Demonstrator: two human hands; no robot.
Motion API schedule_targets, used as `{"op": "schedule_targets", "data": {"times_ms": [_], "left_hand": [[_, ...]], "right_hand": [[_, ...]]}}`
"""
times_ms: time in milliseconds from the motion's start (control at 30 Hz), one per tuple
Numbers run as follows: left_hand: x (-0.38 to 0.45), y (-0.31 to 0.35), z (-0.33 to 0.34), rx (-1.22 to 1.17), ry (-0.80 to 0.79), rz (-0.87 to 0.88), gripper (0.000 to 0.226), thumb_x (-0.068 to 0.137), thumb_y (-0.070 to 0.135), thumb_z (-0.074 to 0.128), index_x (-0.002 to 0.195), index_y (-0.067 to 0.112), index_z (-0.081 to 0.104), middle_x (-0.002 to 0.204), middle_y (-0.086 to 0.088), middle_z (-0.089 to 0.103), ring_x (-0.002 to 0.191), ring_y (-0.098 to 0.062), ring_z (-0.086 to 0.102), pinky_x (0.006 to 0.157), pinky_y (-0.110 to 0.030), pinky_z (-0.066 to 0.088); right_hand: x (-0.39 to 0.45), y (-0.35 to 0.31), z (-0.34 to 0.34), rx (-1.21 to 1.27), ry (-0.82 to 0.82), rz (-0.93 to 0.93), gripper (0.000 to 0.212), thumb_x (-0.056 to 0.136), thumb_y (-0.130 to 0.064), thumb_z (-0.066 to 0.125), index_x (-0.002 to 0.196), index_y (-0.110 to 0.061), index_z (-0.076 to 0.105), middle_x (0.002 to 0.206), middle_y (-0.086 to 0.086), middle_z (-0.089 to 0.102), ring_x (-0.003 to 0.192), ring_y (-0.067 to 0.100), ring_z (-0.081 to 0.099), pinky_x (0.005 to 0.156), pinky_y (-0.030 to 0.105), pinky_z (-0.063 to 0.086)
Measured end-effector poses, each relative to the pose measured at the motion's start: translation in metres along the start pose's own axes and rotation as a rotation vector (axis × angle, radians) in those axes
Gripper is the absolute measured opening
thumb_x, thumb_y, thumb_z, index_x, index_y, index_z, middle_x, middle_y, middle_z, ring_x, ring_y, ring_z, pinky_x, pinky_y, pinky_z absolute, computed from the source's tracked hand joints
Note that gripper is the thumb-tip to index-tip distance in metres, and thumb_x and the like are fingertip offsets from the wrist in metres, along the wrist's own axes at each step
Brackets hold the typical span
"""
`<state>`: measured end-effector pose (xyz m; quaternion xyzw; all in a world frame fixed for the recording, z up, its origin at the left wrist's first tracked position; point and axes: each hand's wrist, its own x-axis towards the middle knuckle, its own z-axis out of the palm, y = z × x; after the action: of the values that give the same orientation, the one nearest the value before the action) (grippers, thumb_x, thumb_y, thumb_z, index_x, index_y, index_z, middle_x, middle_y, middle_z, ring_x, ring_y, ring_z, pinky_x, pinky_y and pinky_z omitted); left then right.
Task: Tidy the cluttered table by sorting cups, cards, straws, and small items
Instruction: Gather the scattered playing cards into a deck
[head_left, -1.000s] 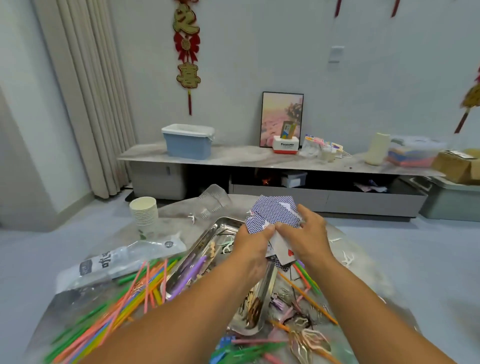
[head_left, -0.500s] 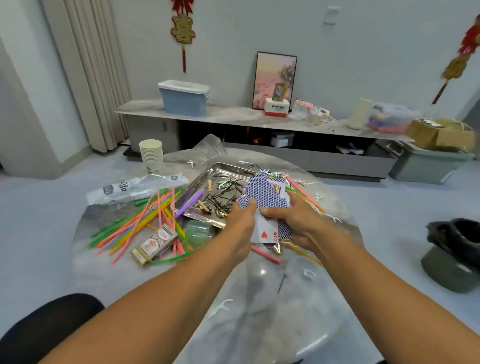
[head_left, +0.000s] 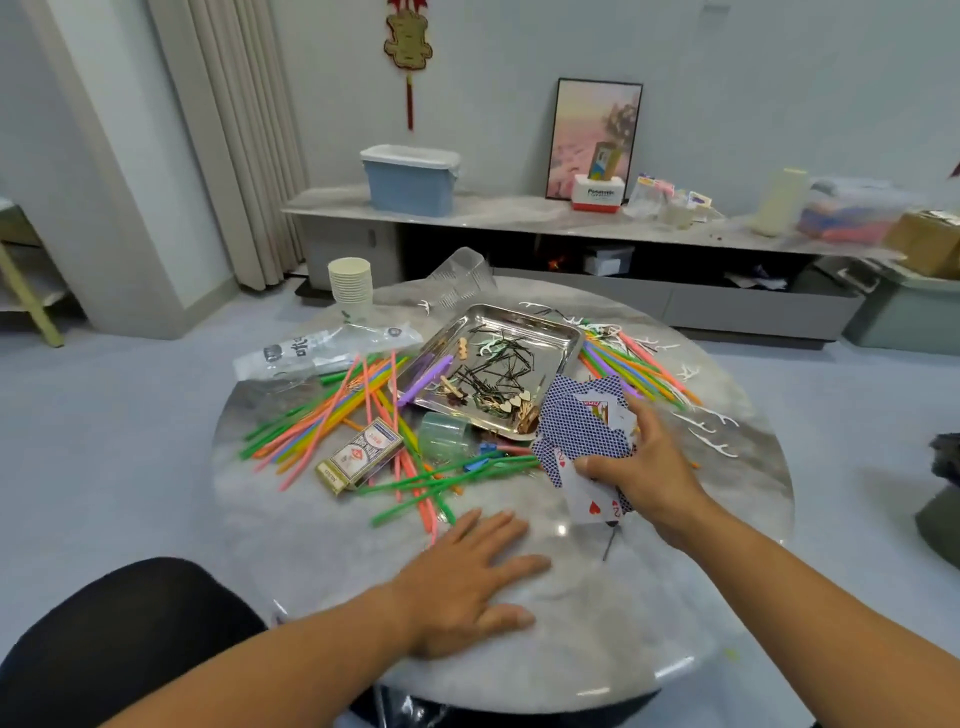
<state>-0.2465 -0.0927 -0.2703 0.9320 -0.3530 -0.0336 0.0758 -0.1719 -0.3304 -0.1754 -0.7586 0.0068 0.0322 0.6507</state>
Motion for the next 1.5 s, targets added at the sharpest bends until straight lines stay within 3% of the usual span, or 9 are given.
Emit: {"op": "schedule_targets", "data": {"times_ms": [167, 367, 500, 633, 767, 967, 1200, 1300, 1500], "left_hand": [[0.020, -0.038, -0.004, 0.076, -0.024, 0.007, 0.057, 0.103, 0.066, 0.018, 0.156, 0.050, 0.009, 0.169, 0.004, -0.003, 0.152, -0.010, -0.019, 0.123, -0.040, -0.013], [0.040, -0.085, -0.010, 0.085, 0.132, -0.044, 0.051, 0.106, 0.055, 0.030, 0.148, 0.027, 0.040, 0.162, -0.002, 0.026, 0.151, -0.020, 0.020, 0.121, -0.045, 0.024], [0.022, -0.080, -0.016, -0.240, 0.330, -0.176, 0.043, 0.102, 0.037, 0.052, 0.141, 0.025, 0.041, 0.144, 0.006, 0.044, 0.131, -0.010, 0.043, 0.109, -0.038, 0.039], [0.003, -0.045, -0.038, -0.556, 0.269, -0.261, 0.092, 0.088, 0.037, 0.071, 0.155, 0.048, 0.008, 0.148, 0.027, 0.032, 0.134, 0.012, 0.036, 0.105, -0.004, 0.028], [0.018, -0.014, -0.036, -1.036, 0.363, -0.286, 0.108, 0.076, 0.018, 0.088, 0.155, 0.041, 0.017, 0.142, 0.013, 0.051, 0.126, 0.003, 0.055, 0.100, -0.015, 0.045], [0.036, -0.001, -0.022, -1.134, 0.509, -0.350, 0.086, 0.072, 0.005, 0.088, 0.140, 0.036, 0.044, 0.130, 0.009, 0.061, 0.118, -0.004, 0.062, 0.094, -0.020, 0.051], [0.043, 0.004, -0.008, -1.181, 0.537, -0.381, 0.065, 0.073, -0.007, 0.083, 0.125, 0.021, 0.059, 0.109, 0.002, 0.074, 0.102, -0.014, 0.071, 0.082, -0.022, 0.054], [0.042, 0.010, -0.009, -1.187, 0.552, -0.384, 0.067, 0.071, -0.006, 0.084, 0.126, 0.023, 0.058, 0.106, 0.000, 0.074, 0.095, -0.017, 0.072, 0.076, -0.028, 0.057], [0.037, 0.006, 0.000, -1.001, 0.579, -0.381, 0.091, 0.067, 0.018, 0.090, 0.140, 0.045, 0.043, 0.141, 0.015, 0.049, 0.129, 0.001, 0.049, 0.103, -0.015, 0.041]], "right_hand": [[0.006, 0.012, 0.005, -0.028, -0.068, -0.080, 0.095, 0.070, 0.009, 0.086, 0.149, -0.026, 0.045, 0.126, 0.005, 0.070, 0.103, 0.023, 0.073, 0.085, 0.051, 0.061], [0.009, 0.016, 0.007, -0.245, -0.234, -0.119, 0.079, 0.074, 0.004, 0.083, 0.128, -0.045, 0.052, 0.116, -0.002, 0.071, 0.093, 0.023, 0.075, 0.065, 0.056, 0.062], [0.009, 0.025, 0.012, -0.490, -0.339, -0.189, 0.079, 0.072, -0.007, 0.086, 0.134, -0.045, 0.054, 0.124, -0.010, 0.066, 0.102, 0.010, 0.069, 0.080, 0.040, 0.062], [0.006, 0.028, 0.023, -0.577, -0.395, -0.239, 0.078, 0.074, -0.011, 0.085, 0.135, -0.045, 0.052, 0.127, -0.018, 0.060, 0.111, 0.002, 0.063, 0.091, 0.032, 0.057], [0.002, 0.035, 0.032, -0.638, -0.426, -0.231, 0.093, 0.062, -0.036, 0.088, 0.139, -0.053, 0.039, 0.133, -0.013, 0.059, 0.120, 0.007, 0.059, 0.100, 0.039, 0.053], [-0.004, 0.046, 0.019, -0.490, -0.376, -0.203, 0.107, 0.064, -0.043, 0.091, 0.150, -0.052, 0.027, 0.150, -0.010, 0.038, 0.136, 0.009, 0.046, 0.110, 0.033, 0.046], [-0.033, 0.047, 0.055, -0.085, -0.173, -0.124, 0.048, 0.098, -0.032, 0.067, 0.141, -0.037, 0.046, 0.134, -0.018, 0.053, 0.115, -0.013, 0.056, 0.097, 0.014, 0.048], [-0.036, 0.043, 0.074, 0.090, -0.081, -0.039, 0.019, 0.102, -0.035, 0.057, 0.117, -0.029, 0.068, 0.111, -0.006, 0.072, 0.105, 0.008, 0.069, 0.094, 0.031, 0.056], [-0.020, 0.053, 0.074, 0.150, 0.283, 0.132, 0.031, 0.104, -0.018, 0.046, 0.096, -0.021, 0.076, 0.098, 0.000, 0.075, 0.099, 0.020, 0.070, 0.088, 0.042, 0.058]]}}
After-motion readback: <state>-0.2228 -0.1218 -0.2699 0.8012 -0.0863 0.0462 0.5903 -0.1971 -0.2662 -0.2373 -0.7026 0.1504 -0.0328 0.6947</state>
